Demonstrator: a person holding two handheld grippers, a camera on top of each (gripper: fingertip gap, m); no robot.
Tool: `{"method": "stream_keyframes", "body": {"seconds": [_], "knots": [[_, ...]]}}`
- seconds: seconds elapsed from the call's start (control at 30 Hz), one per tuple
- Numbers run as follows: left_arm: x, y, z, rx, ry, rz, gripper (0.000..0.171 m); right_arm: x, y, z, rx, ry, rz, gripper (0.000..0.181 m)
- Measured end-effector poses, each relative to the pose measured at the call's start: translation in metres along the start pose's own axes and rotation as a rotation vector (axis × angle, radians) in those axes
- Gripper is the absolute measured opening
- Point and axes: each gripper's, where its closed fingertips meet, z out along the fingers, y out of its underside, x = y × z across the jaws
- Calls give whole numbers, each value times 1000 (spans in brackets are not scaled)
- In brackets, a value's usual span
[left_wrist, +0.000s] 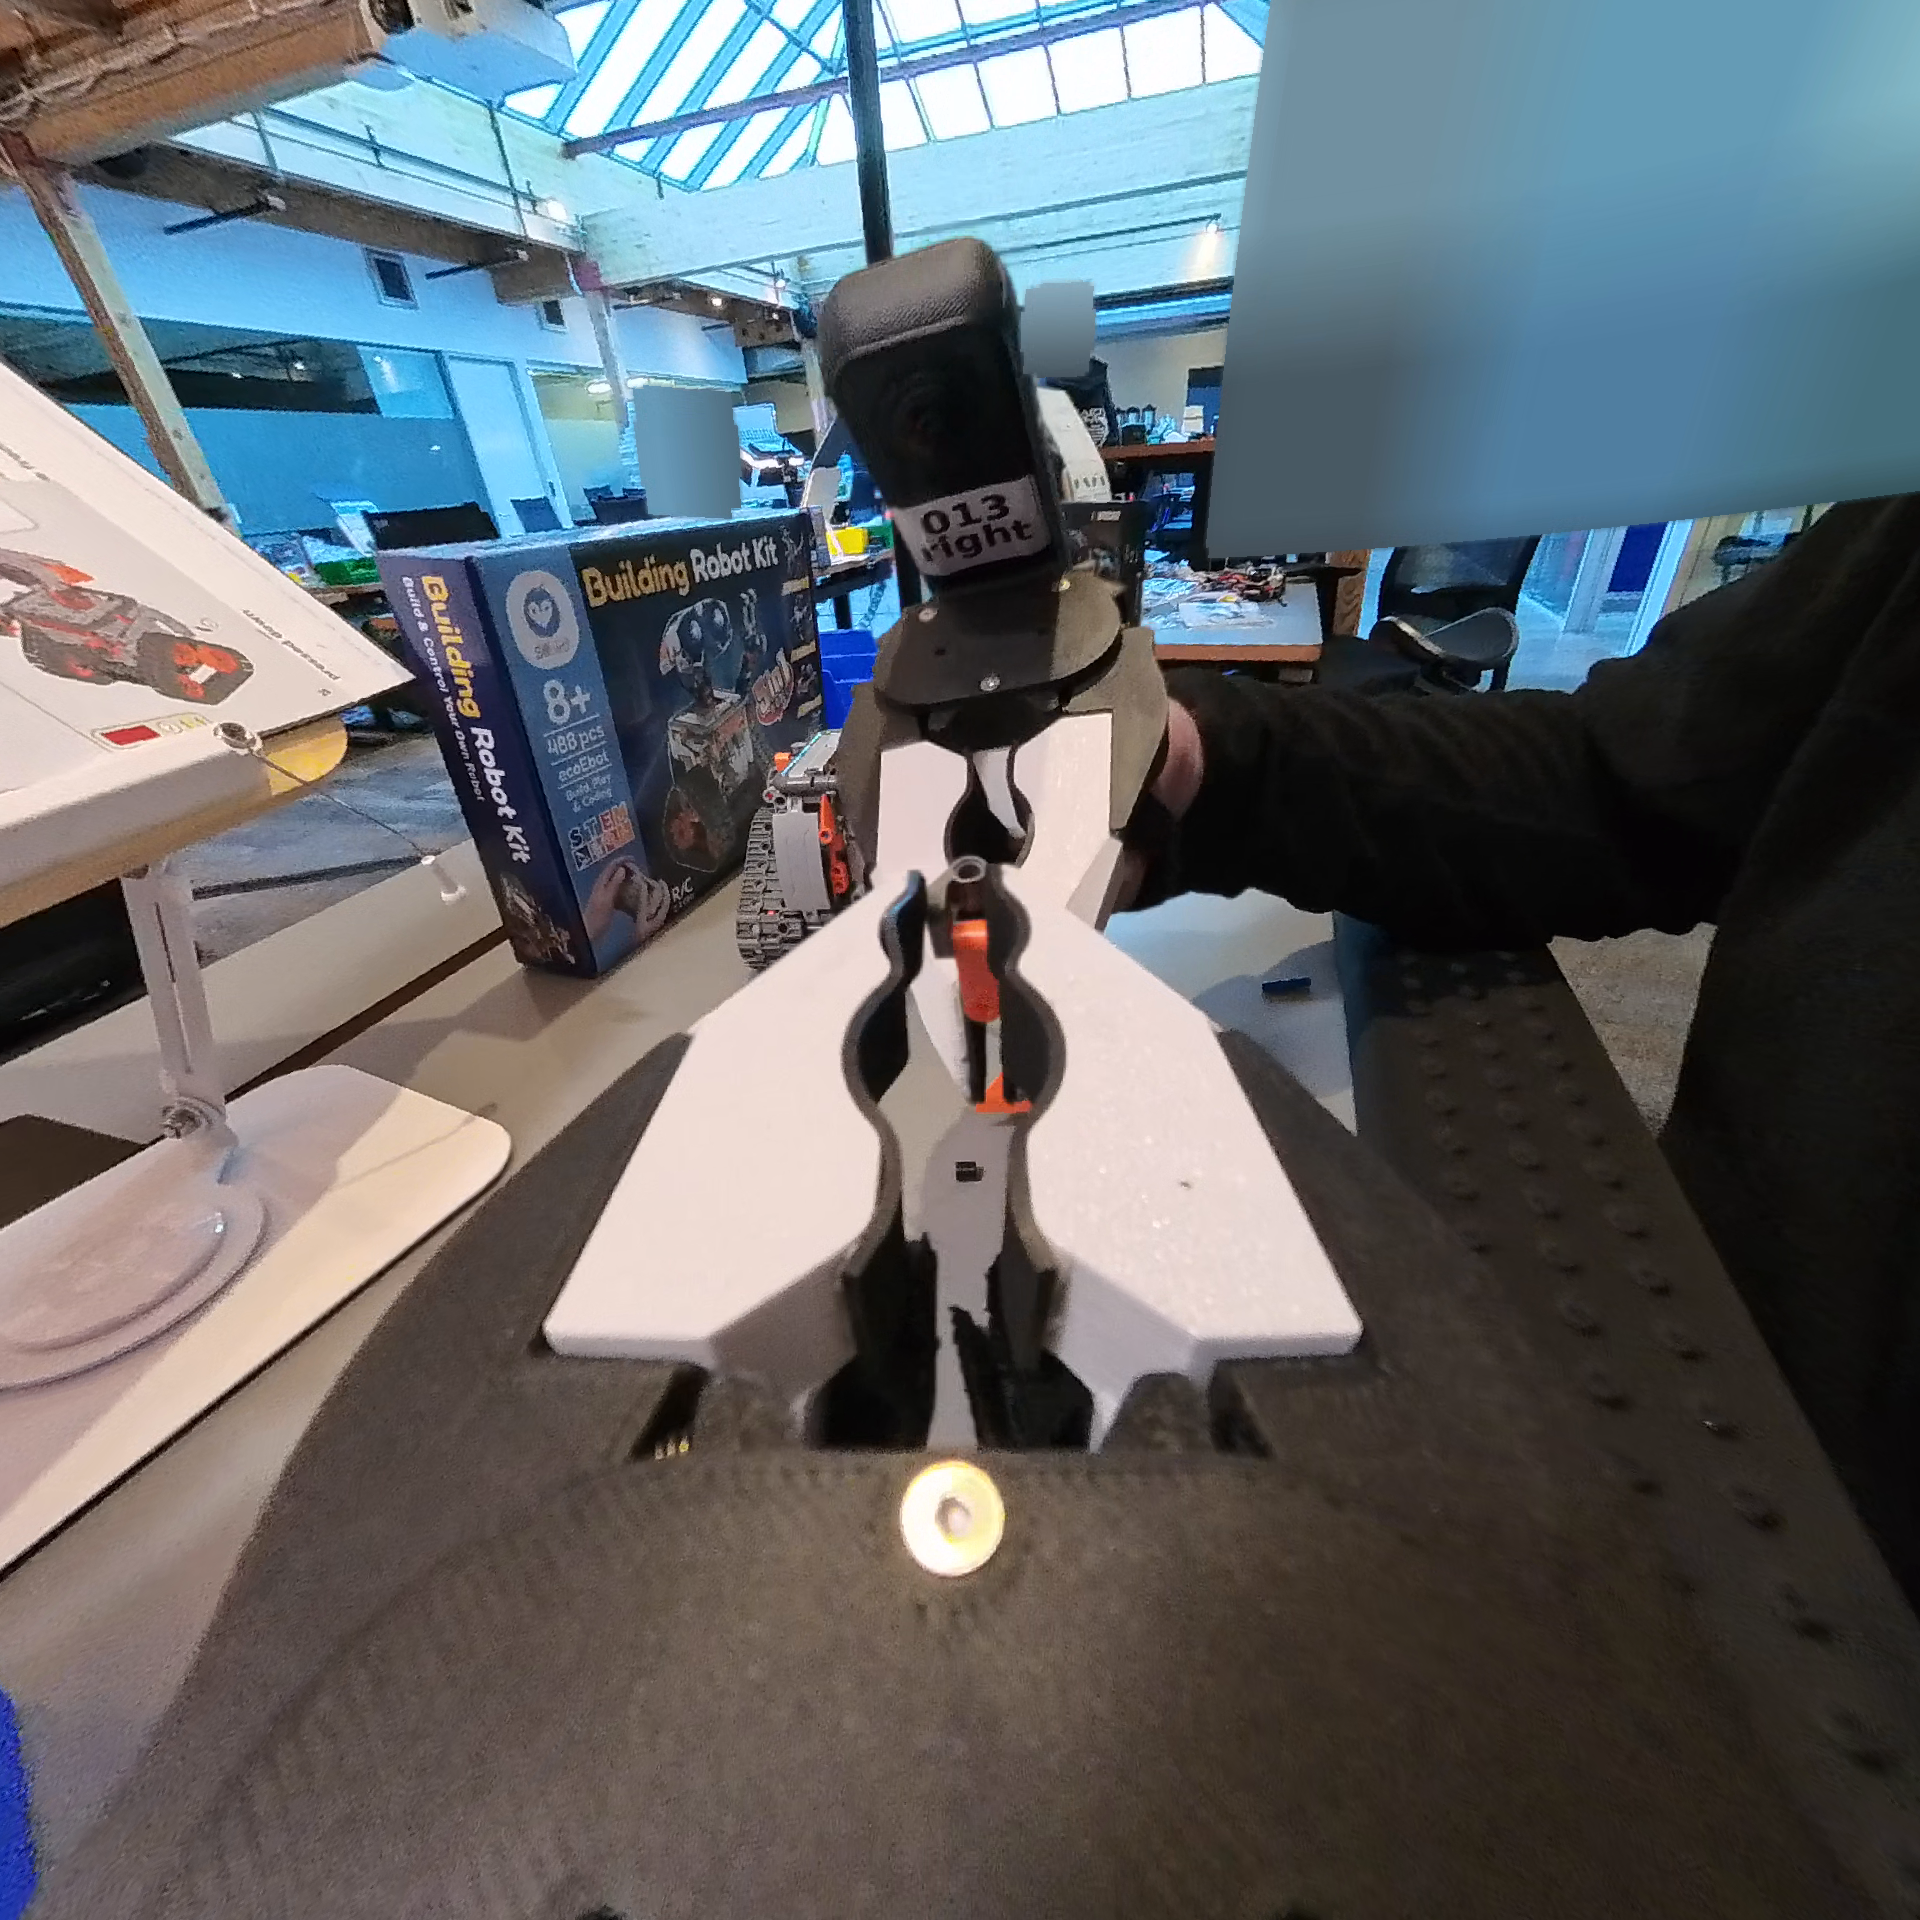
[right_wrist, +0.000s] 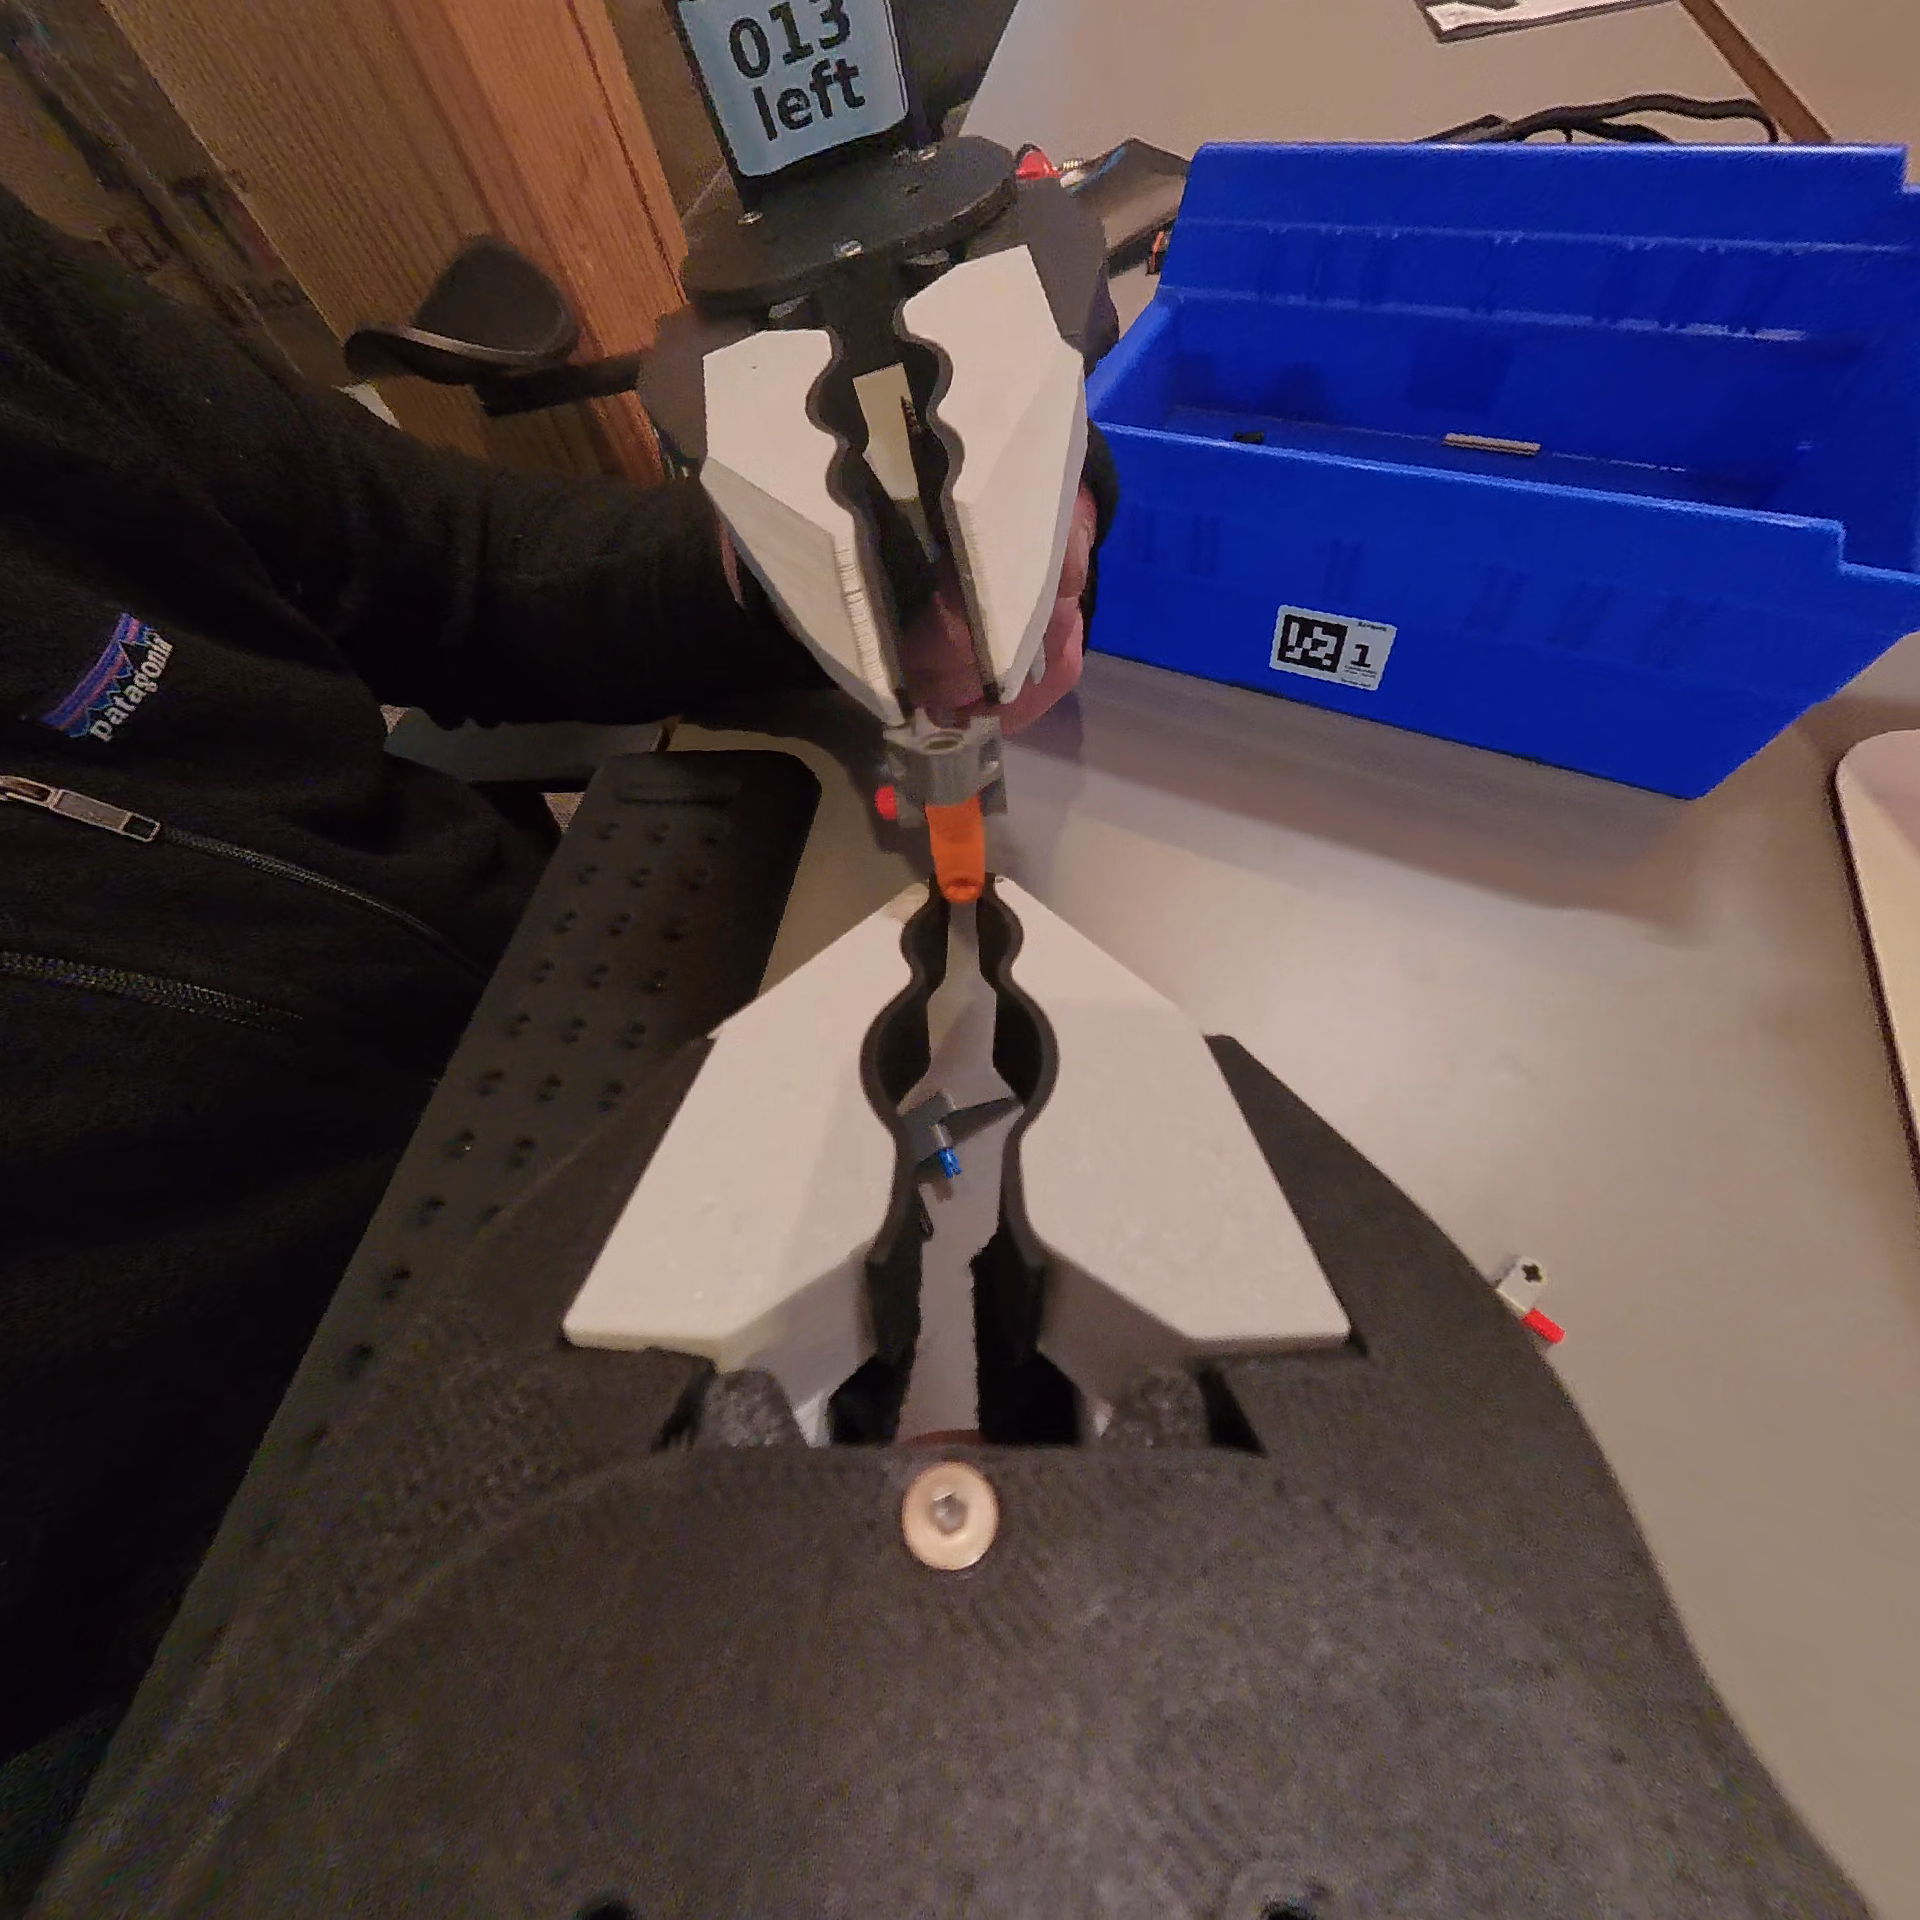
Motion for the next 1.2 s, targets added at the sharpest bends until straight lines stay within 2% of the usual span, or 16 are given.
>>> {"method": "stream_keyframes", "body": {"seconds": [0.07,0.2,0.47,0.67,0.93,1.07,1.2], "knots": [[-1,3,1,-19,-8,9,18,1,0,0,8,-1,5,2],[-1,10,3,-53,-6,9,22,1,-1,0,6,8,1,2],[-2,12,2,-63,3,-24,14,6,-1,1,-19,74,1,3],[-8,3,-3,25,33,-150,14,9,-12,-2,9,150,-7,3],[-18,-15,-12,201,90,-353,13,6,-32,-6,154,228,7,8],[-22,-21,-16,256,118,-411,13,2,-32,-7,163,259,-13,12],[-20,-24,-15,282,148,-451,13,13,-45,-30,209,420,-119,19]]}}
